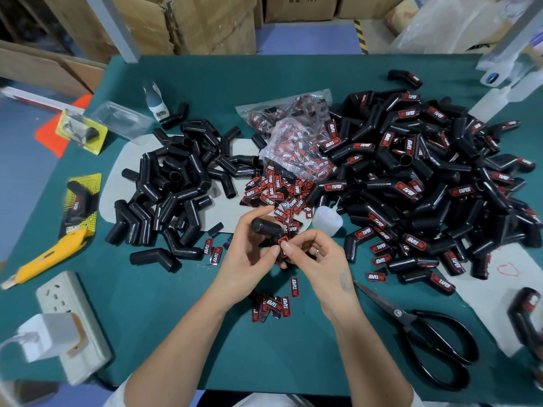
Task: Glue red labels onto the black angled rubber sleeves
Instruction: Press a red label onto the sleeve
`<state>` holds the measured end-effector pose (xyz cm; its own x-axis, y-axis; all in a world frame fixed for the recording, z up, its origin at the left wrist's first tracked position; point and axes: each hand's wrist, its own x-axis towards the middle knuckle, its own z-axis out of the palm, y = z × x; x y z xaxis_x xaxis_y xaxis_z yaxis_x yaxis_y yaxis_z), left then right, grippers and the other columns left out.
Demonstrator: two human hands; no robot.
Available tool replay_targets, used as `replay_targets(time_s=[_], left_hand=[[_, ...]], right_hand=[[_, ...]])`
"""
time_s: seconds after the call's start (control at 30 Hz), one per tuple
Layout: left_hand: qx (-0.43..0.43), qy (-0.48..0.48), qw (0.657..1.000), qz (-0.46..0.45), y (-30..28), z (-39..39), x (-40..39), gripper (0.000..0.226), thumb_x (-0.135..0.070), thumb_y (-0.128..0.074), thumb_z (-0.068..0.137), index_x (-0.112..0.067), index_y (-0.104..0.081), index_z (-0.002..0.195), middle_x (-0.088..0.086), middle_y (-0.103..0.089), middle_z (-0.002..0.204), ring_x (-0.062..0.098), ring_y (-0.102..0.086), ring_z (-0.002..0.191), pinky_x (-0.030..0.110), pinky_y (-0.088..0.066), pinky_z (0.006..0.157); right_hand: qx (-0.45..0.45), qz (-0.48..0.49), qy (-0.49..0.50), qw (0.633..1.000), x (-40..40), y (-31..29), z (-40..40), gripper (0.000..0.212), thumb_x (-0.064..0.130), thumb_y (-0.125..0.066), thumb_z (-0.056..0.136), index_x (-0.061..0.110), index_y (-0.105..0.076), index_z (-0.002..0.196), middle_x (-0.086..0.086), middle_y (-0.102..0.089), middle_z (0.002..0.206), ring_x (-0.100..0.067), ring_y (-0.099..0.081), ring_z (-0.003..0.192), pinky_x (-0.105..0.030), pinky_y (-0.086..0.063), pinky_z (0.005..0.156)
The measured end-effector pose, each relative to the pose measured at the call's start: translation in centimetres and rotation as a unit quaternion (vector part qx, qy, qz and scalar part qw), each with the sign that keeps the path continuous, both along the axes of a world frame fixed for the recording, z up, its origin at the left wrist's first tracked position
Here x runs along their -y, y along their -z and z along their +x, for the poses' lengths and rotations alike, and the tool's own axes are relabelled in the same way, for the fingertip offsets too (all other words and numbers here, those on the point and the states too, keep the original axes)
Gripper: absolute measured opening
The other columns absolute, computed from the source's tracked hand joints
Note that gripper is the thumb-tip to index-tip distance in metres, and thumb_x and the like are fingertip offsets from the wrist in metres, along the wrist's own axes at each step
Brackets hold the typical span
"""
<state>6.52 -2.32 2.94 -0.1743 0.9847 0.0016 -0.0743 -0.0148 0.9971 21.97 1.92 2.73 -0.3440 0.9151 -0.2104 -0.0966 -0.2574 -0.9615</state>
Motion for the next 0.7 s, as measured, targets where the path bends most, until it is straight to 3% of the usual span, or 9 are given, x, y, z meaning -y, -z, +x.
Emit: replay_targets(time_s=[0.17,0.4,0.57,0.7], left_hand=[[0.007,-0.010,1.000,0.004,0.1,0.1,0.0,0.060,0.011,-0.055,0.093,-0.024,-0.045,0.141,-0.003,-0.060,0.115,0.011,-0.059,0.097,0.024,-0.057,0.079],[0.000,-0.011,1.000,0.010,0.4,0.1,0.1,0.062,0.012,-0.054,0.093,-0.027,-0.047,0.141,-0.011,-0.062,0.115,0.007,-0.060,0.100,0.022,-0.055,0.083],[0.013,-0.018,1.000,0.016,0.6,-0.1,-0.1,0.067,0.010,-0.056,0.095,-0.039,-0.052,0.140,-0.002,-0.064,0.117,0.012,-0.061,0.102,0.023,-0.054,0.088],[0.059,-0.041,0.997,0.011,1.1,-0.4,-0.4,0.061,0.002,-0.062,0.098,-0.037,-0.050,0.144,0.006,-0.065,0.126,0.023,-0.068,0.115,0.046,-0.056,0.100]], right_hand=[[-0.001,0.006,0.000,1.000,0.0,0.2,0.0,0.013,0.034,-0.083,0.084,0.027,-0.072,0.086,0.001,-0.075,0.081,-0.007,-0.068,0.074,-0.019,-0.054,0.073],[0.003,0.008,0.003,1.000,0.0,0.2,-0.1,0.011,0.033,-0.083,0.084,0.029,-0.072,0.086,0.001,-0.075,0.082,-0.007,-0.068,0.073,-0.017,-0.053,0.072],[0.028,0.015,0.024,0.999,0.0,0.2,0.0,0.013,0.044,-0.078,0.086,0.034,-0.071,0.089,0.004,-0.075,0.089,-0.011,-0.069,0.083,-0.025,-0.055,0.079],[0.030,0.017,0.037,0.999,0.0,0.3,0.1,0.013,0.046,-0.072,0.090,0.033,-0.070,0.092,0.001,-0.077,0.096,-0.018,-0.074,0.088,-0.034,-0.059,0.085]])
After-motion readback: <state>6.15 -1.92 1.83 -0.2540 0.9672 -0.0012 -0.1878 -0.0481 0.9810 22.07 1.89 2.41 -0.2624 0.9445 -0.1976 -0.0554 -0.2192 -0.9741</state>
